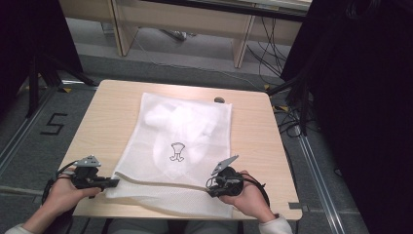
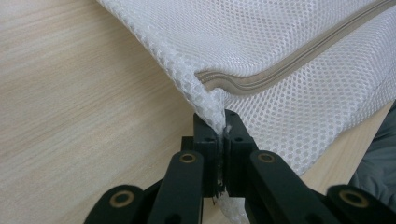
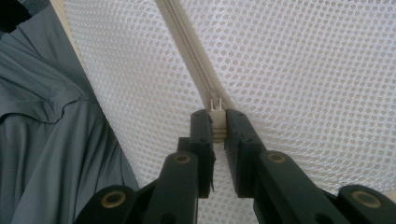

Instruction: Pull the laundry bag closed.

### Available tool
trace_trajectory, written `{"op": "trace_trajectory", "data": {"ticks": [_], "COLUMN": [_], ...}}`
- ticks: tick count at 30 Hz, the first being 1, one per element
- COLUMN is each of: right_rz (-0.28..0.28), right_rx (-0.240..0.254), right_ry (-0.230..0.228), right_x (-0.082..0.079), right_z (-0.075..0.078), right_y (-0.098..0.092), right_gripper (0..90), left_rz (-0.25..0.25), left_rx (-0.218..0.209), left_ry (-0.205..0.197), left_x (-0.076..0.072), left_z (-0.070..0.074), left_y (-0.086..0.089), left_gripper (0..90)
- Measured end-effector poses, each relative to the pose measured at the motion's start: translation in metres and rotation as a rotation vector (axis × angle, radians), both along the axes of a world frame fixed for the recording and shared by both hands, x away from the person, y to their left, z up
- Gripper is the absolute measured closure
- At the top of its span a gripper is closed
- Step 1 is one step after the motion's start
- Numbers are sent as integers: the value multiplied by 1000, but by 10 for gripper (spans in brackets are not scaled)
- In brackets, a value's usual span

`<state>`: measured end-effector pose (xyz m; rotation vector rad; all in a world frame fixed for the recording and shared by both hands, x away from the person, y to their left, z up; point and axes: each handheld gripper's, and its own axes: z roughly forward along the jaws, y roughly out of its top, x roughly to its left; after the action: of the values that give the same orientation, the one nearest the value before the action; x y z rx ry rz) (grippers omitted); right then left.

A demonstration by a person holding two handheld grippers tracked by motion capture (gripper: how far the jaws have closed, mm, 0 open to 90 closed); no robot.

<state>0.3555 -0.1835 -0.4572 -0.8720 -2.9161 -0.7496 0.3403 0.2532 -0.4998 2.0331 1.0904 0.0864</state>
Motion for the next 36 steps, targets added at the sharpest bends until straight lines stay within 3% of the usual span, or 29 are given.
{"op": "trace_trajectory", "data": {"ticks": [9, 16, 22, 25, 26, 28, 30, 31, 34, 35, 36], "right_rz": [-9, -7, 1, -7, -35, -15, -15, -18, -22, -37, -37], "right_rx": [5, 11, 9, 7, 5, 9, 8, 7, 9, 4, 4], "right_ry": [5, -7, -6, -8, 10, -13, -10, -10, -3, 1, -4], "right_x": [-1, -1, -1, -2, -4, -2, -2, -3, -3, -4, -4], "right_z": [2, 2, 4, 4, 4, 4, 4, 4, 4, 5, 5], "right_y": [-4, -5, -6, -8, -8, -9, -11, -11, -13, -14, -15], "right_gripper": [822, 822, 822, 822, 822, 822, 822, 822, 822, 822, 822], "left_rz": [-2, 21, 11, 29, 29, 1, -2, 22, 38, 7, 3], "left_rx": [10, -5, 11, -1, -6, 36, 37, 12, -4, 38, 43], "left_ry": [10, -12, -7, -19, -19, -5, -8, -8, -23, -19, -6], "left_x": [0, 0, 1, 0, 0, 1, 2, 1, 1, 2, 2], "left_z": [2, 1, 3, 2, 2, 5, 5, 4, 3, 5, 6], "left_y": [2, 1, 4, 3, 3, 7, 8, 6, 6, 9, 10], "left_gripper": [858, 858, 858, 858, 858, 858, 858, 858, 858, 858, 858]}}
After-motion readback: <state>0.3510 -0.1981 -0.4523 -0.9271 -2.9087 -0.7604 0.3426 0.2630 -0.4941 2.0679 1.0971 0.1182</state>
